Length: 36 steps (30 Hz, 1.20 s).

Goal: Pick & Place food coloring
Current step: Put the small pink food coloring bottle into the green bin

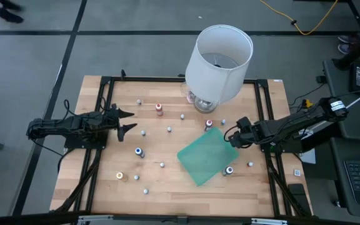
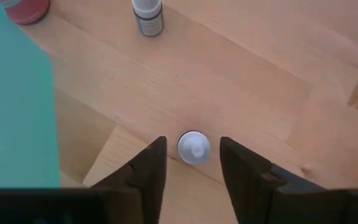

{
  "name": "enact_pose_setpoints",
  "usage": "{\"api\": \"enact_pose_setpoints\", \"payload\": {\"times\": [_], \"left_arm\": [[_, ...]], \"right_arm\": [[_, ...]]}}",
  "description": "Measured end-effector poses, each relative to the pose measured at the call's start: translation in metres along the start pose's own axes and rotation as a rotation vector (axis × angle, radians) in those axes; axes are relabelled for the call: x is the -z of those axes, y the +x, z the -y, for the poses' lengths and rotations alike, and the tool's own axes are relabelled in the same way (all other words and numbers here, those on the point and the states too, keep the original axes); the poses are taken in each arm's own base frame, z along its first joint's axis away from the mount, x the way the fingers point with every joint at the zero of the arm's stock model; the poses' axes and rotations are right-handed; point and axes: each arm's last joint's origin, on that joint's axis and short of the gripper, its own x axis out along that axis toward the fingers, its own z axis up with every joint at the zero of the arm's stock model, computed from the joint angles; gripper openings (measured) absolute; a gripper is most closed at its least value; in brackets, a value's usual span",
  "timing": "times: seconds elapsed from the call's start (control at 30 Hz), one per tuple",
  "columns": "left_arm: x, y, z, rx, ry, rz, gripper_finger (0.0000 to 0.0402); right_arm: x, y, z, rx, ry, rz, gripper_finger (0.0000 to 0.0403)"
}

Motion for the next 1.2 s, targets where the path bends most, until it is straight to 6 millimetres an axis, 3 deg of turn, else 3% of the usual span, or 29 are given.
{"api": "enact_pose_setpoints", "payload": {"times": [0.37,0.6,1.0,1.2], "left_arm": [[0.000,0.000,0.000,0.000,0.000,0.000,0.0266],[0.000,0.000,0.000,0.000,0.000,0.000,0.0267],[0.000,0.000,0.000,0.000,0.000,0.000,0.0266],[0.000,0.000,0.000,0.000,0.000,0.000,0.0267]], "right_arm": [[0.000,0.000,0.000,0.000,-0.020,0.005,0.0054],[-0.006,-0.008,-0.006,-0.028,-0.074,0.017,0.0056],[-0.037,-0.064,-0.018,0.007,-0.216,0.006,0.0056],[-0.049,-0.097,-0.027,-0.071,-0.345,-0.003,0.0054]]}}
